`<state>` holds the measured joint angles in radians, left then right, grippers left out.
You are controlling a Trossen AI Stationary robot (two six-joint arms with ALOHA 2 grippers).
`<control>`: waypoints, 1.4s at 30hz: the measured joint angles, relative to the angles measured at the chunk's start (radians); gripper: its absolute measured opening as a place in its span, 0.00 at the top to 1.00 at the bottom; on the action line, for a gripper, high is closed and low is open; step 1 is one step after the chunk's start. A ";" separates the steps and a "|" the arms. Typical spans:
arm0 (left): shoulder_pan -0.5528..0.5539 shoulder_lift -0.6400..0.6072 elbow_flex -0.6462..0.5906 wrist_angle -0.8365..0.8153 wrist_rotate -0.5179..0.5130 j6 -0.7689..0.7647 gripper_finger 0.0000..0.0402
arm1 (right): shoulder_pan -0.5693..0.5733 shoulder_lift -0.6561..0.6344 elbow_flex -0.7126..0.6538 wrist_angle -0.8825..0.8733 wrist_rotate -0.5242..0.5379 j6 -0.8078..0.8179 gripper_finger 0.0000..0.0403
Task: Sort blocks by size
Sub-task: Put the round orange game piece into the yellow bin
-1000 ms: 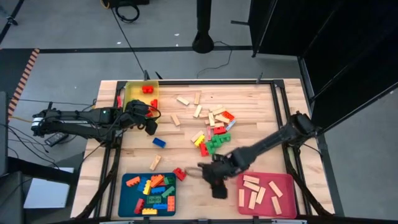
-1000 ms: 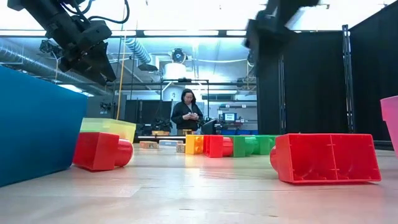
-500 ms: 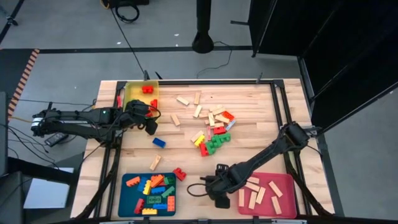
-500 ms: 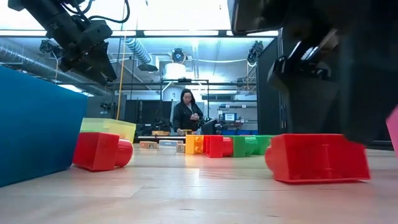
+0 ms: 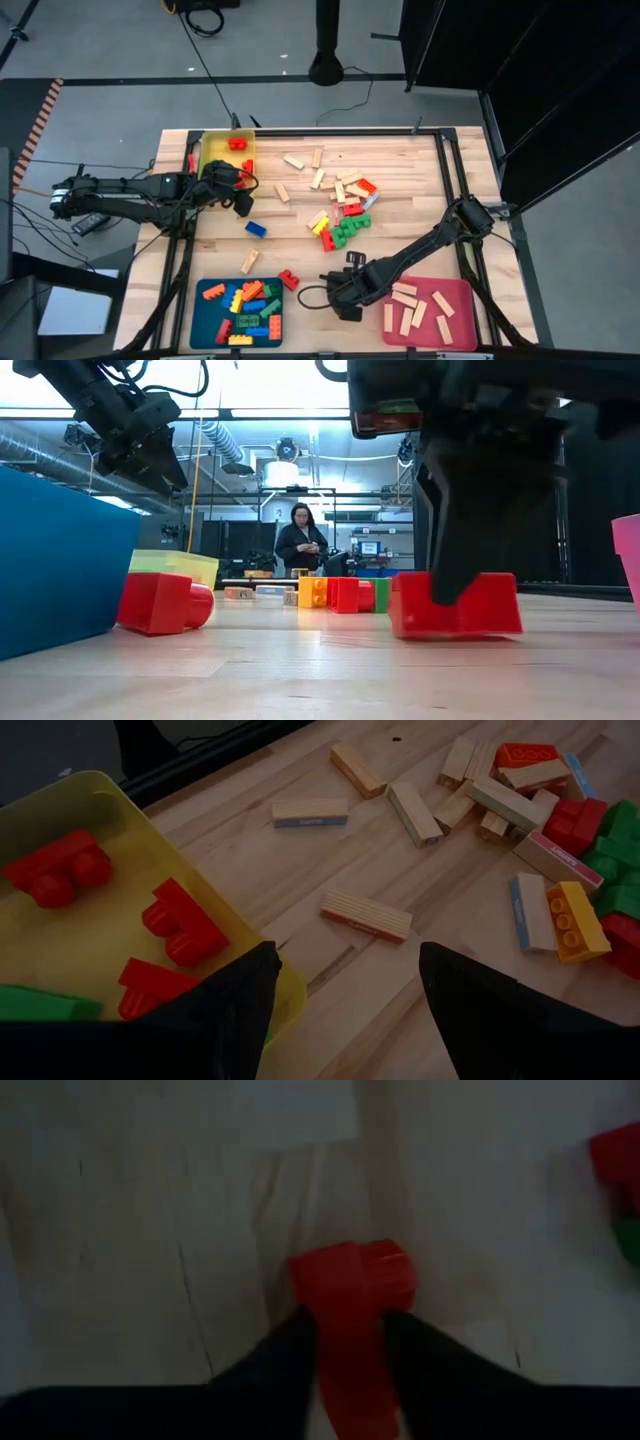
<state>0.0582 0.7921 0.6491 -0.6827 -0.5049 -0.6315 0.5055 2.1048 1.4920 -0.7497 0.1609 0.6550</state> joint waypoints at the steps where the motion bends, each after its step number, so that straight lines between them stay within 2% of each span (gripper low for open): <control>1: 0.000 0.000 0.000 0.000 0.000 0.000 0.37 | -0.002 0.000 0.000 0.001 -0.003 0.012 0.77; 2: 0.000 0.000 0.000 0.000 0.000 0.000 0.37 | -0.003 -0.001 0.000 0.002 -0.004 0.019 0.81; 10: 0.000 0.000 0.000 0.000 0.000 0.000 0.37 | -0.032 -0.013 0.065 -0.095 0.004 0.006 0.81; 14: 0.000 0.000 0.000 0.003 0.000 0.000 0.37 | -0.075 -0.049 0.128 -0.146 0.089 -0.083 0.81; 19: 0.000 0.000 0.000 0.005 0.000 0.000 0.37 | -0.155 -0.066 0.207 -0.127 0.212 -0.201 0.81; 23: 0.000 0.000 0.000 0.006 0.000 -0.001 0.37 | -0.250 -0.070 0.235 0.031 0.306 -0.325 0.83; 24: 0.000 0.000 0.000 0.006 0.000 -0.001 0.37 | -0.277 -0.070 0.235 0.081 0.309 -0.349 0.92; 26: 0.000 0.000 0.000 0.006 0.000 -0.001 0.37 | -0.324 -0.068 0.235 0.184 0.310 -0.392 0.98; 29: 0.000 0.000 0.000 0.012 0.000 -0.001 0.37 | -0.388 -0.069 0.235 0.323 0.309 -0.461 0.99; 33: 0.000 0.000 0.000 0.032 0.000 -0.002 0.37 | -0.467 -0.069 0.235 0.419 0.285 -0.533 0.99; 38: 0.000 -0.002 0.000 0.065 0.000 -0.005 0.37 | -0.523 -0.070 0.235 0.423 0.202 -0.513 0.99; 42: 0.000 -0.003 0.000 0.077 0.000 -0.003 0.37 | -0.531 -0.070 0.235 0.428 0.204 -0.573 0.98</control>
<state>0.0582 0.7893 0.6491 -0.6061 -0.5049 -0.6341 -0.0253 2.0346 1.7271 -0.3219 0.3653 0.0822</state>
